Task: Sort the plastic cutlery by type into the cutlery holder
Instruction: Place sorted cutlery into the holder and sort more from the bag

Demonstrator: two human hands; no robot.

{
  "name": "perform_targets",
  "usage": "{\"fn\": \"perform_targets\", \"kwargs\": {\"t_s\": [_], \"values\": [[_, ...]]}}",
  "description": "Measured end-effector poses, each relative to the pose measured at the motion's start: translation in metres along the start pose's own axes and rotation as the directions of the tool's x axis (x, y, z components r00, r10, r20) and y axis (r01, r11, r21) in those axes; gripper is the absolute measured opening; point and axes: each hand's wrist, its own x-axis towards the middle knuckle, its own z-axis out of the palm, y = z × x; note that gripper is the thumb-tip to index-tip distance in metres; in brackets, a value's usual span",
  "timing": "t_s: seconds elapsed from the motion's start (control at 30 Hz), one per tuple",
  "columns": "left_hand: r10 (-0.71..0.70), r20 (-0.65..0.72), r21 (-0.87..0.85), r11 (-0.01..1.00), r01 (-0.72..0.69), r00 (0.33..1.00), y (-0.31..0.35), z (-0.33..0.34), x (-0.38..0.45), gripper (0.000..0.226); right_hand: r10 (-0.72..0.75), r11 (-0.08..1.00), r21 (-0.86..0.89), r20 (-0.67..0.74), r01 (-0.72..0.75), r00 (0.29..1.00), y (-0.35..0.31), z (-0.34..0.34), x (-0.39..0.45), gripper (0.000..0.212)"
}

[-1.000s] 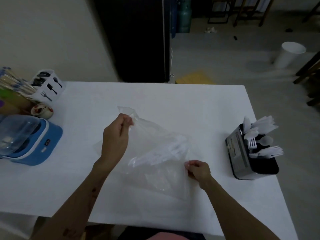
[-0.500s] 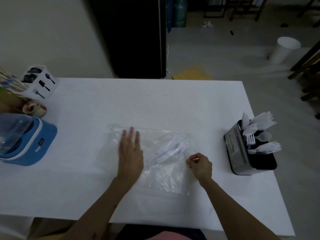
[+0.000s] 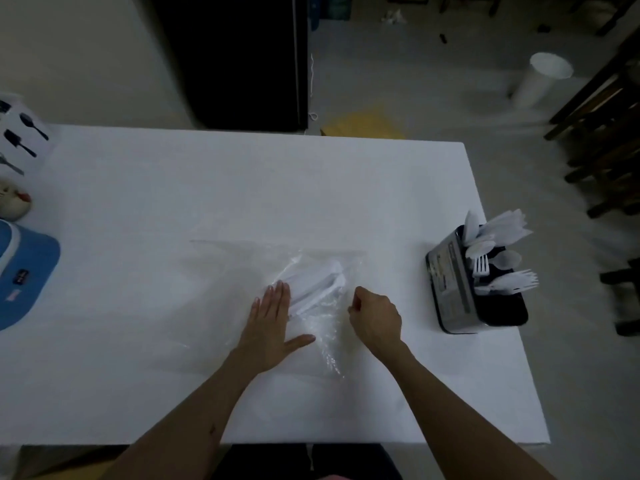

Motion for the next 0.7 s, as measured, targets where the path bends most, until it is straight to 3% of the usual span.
{"fn": "perform_targets", "kwargs": {"t_s": [0.13,0.23,0.33,0.47,0.53,0.63,0.7], "values": [[0.064,-0.032,0.146,0.988,-0.059,0.997,-0.019,-0.009,0.003,0.112,-0.074,0.981,0.188,0.179,0.04,0.981,0.006,-0.008,0.007,0.014],[0.032,0.008,0.19,0.981,-0.033,0.999,-0.024,-0.029,0.009,0.114,-0.077,0.868,0.489,0.306,-0.087,0.949,0.005,-0.013,0.006,0.012],[0.053,0.0,-0.088,0.995,-0.052,0.999,0.006,-0.031,0.003,0.119,-0.031,0.697,0.691,0.297,-0.192,0.954,0.002,-0.013,0.002,0.013],[-0.009,-0.157,-0.547,0.834,-0.079,0.988,0.06,-0.016,-0.015,0.1,-0.078,0.623,0.759,0.301,-0.189,0.951,0.004,-0.012,0.0,0.009],[-0.098,-0.235,-0.605,0.793,-0.067,0.967,0.066,-0.01,-0.014,0.08,-0.113,0.571,0.794,0.328,-0.208,0.938,0.008,-0.01,0.001,0.006],[-0.123,-0.374,-0.551,0.826,-0.114,0.919,0.065,-0.003,-0.008,0.036,-0.118,0.508,0.823,0.358,-0.253,0.926,0.009,-0.003,-0.001,0.008],[-0.204,-0.357,-0.618,0.783,-0.067,0.911,0.066,-0.006,-0.007,0.018,-0.091,0.472,0.841,0.345,-0.265,0.934,0.006,0.0,-0.003,0.01]]}}
